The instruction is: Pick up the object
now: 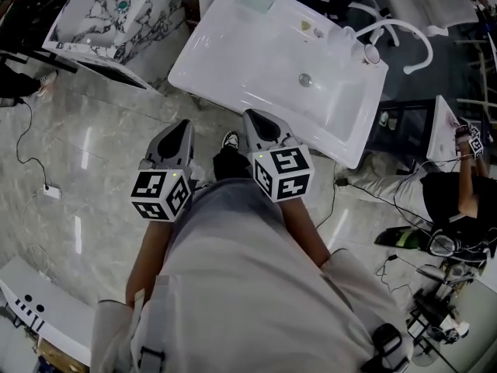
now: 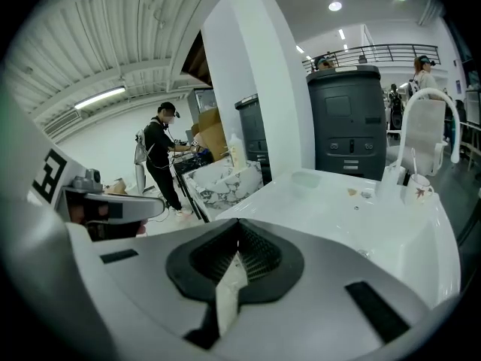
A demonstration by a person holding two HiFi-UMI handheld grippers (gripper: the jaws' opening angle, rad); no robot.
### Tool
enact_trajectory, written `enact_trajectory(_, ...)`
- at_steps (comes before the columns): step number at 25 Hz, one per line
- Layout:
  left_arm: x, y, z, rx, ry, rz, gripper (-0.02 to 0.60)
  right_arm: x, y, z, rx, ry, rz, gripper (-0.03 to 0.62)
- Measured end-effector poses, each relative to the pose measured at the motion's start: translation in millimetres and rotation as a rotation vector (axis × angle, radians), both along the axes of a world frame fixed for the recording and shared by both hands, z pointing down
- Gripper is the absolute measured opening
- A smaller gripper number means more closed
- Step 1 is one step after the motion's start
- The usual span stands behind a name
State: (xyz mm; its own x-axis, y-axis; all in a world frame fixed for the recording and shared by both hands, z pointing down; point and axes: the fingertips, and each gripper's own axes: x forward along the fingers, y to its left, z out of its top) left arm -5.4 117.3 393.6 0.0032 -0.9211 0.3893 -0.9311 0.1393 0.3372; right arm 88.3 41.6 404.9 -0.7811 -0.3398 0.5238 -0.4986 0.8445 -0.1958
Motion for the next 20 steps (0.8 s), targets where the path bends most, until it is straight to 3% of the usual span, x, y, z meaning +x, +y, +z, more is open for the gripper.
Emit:
enact_trajectory(9, -10.4, -70.5, -1.2, -0.03, -0.054, 0.022, 0.0, -14.4, -66.3, -1.3, 0.001, -0.054, -0.015, 0.009)
enact_trajectory(14, -19.8, -97.4, 1.2, -0.044, -0.049, 0.006, 0.0, -22.5, -95.9, -1.4, -0.01, -0.065, -0.019, 0.009)
enact_trajectory(20, -23.7, -122.2, 2.1, -0.044, -0.019, 0.023, 0.0, -32.8, -126.2, -8.3, 0.042, -0.028, -0.024, 0.009)
